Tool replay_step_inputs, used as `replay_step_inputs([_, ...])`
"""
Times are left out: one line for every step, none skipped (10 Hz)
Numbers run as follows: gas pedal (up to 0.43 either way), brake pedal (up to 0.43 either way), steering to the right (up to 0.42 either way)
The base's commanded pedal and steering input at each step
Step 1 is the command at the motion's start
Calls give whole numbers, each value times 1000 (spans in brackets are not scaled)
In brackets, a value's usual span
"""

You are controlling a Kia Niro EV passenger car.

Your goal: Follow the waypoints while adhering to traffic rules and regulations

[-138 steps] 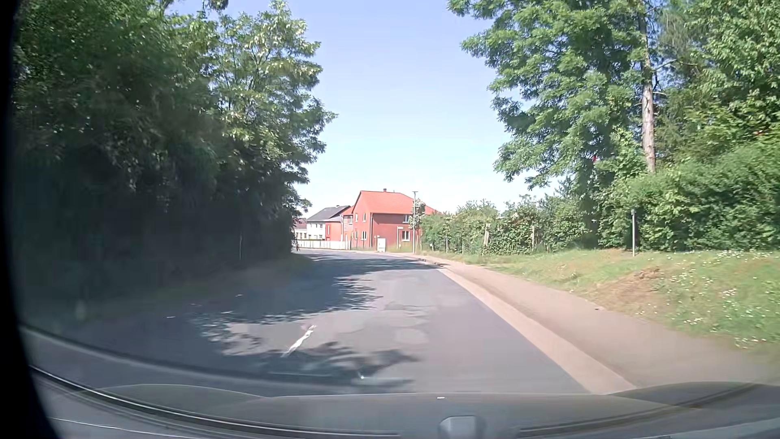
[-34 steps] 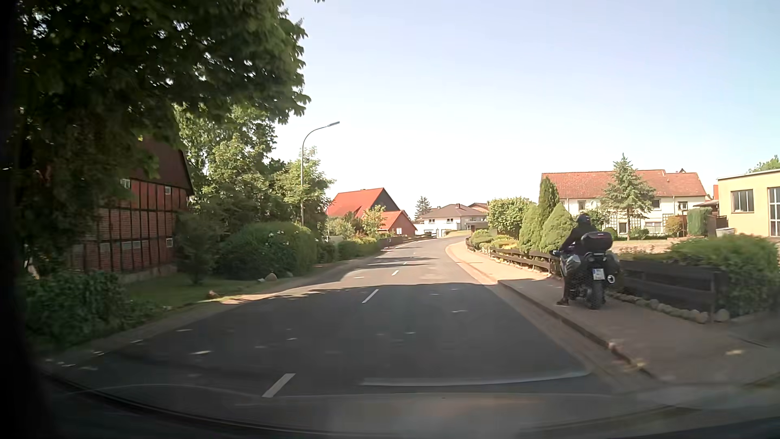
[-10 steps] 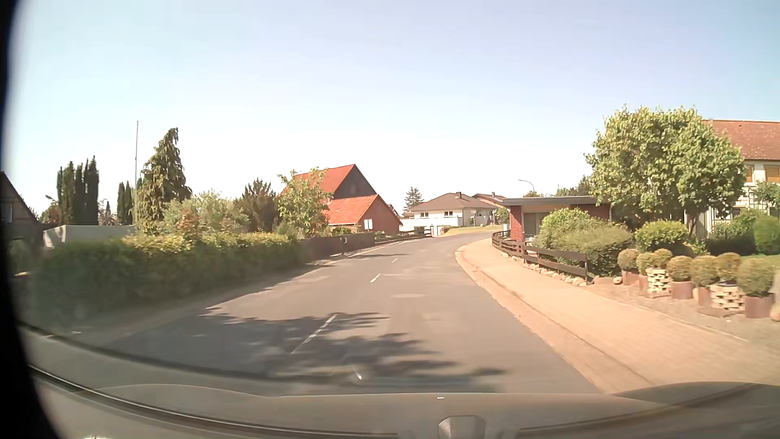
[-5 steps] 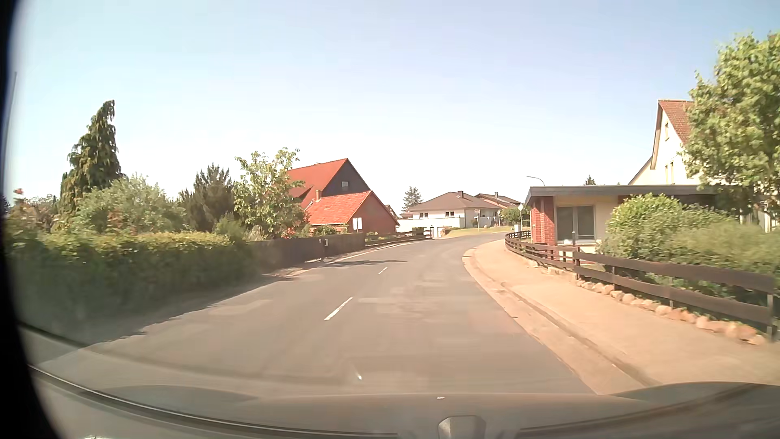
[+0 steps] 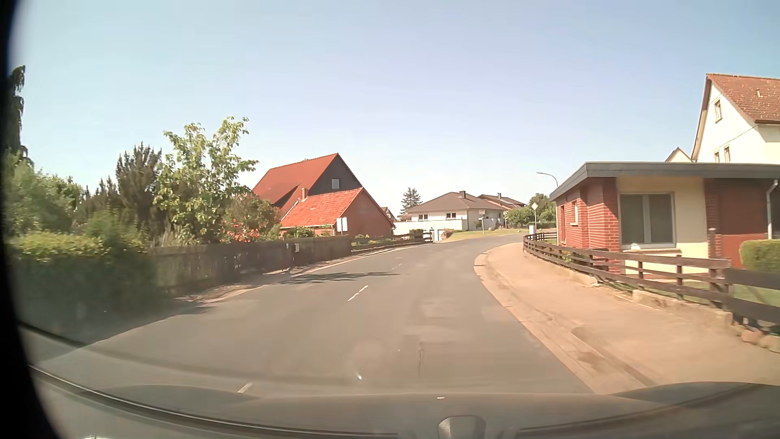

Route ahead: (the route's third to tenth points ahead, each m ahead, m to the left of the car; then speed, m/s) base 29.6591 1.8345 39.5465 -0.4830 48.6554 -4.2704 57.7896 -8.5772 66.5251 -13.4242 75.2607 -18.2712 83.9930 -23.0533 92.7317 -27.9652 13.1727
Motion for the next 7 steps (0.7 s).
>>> replay_step_inputs([39,6,3])
replay_step_inputs([39,6,5])
replay_step_inputs([39,6,10])
replay_step_inputs([39,6,10])
replay_step_inputs([39,6,10])
replay_step_inputs([39,6,12])
replay_step_inputs([39,6,17])
